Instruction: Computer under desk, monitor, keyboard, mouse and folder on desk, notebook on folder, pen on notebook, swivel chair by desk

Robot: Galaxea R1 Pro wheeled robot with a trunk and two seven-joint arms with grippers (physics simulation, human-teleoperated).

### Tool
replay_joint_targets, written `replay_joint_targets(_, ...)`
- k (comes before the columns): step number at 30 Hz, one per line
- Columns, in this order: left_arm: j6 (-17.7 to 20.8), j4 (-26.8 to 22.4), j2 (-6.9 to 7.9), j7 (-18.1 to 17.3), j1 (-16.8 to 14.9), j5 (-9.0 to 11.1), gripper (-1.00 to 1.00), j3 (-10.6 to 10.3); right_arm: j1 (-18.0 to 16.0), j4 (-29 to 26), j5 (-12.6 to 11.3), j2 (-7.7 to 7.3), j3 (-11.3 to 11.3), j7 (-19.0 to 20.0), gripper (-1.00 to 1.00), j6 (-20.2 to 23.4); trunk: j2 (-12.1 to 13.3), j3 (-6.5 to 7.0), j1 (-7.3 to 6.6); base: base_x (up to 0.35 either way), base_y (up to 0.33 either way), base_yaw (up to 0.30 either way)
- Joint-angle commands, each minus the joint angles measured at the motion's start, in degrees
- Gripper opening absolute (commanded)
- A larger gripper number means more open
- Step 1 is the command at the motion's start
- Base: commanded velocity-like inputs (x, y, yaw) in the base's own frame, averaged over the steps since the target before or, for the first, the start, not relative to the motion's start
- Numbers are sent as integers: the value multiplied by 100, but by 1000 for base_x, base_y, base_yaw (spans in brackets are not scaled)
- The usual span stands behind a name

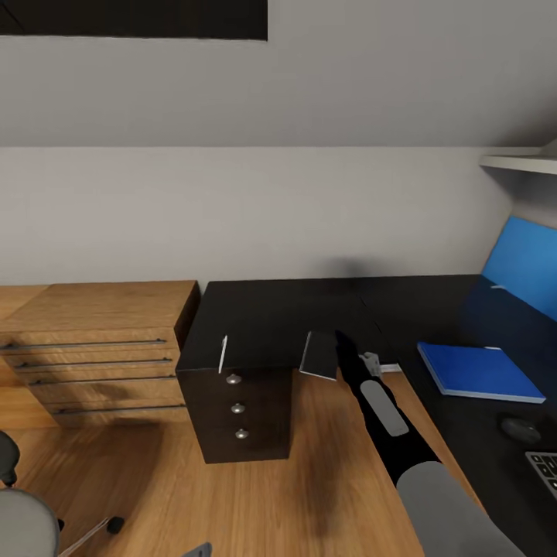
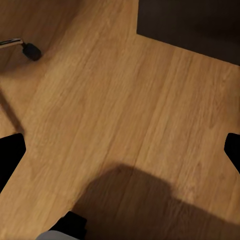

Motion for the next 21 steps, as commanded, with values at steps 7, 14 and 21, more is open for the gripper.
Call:
replay_joint_targets(7, -38, -1, 8, 24, -6, 60, 100, -16, 4, 8, -59, -21, 16, -26, 100, -37, -286, -132, 154, 0, 0, 0)
replay_joint_targets(14, -35, -1, 8, 8, -6, 60, 100, -22, 5, 21, -59, -31, 16, -26, 100, -34, -566, -257, 308, 0, 0, 0)
replay_joint_targets(21, -33, -1, 9, 1, -6, 60, 100, -34, 6, 45, -59, -34, 16, -31, 100, -32, -847, -383, 462, 0, 0, 0)
